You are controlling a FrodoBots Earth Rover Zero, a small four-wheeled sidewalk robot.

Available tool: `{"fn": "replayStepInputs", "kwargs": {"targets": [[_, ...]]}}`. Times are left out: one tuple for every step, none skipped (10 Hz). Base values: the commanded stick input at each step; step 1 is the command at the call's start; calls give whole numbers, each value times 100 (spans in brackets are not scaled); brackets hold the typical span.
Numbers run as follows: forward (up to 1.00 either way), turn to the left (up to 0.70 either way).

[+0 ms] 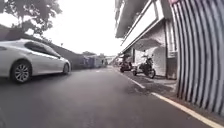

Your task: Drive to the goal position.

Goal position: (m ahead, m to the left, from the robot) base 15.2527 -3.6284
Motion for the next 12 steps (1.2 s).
{"fn": "replayStepInputs", "kwargs": {"targets": [[45, 0], [45, 0], [45, 0], [45, 0], [45, 0], [45, 0], [45, 0], [45, 0], [45, 0], [45, 0], [45, 0], [45, 0]]}}
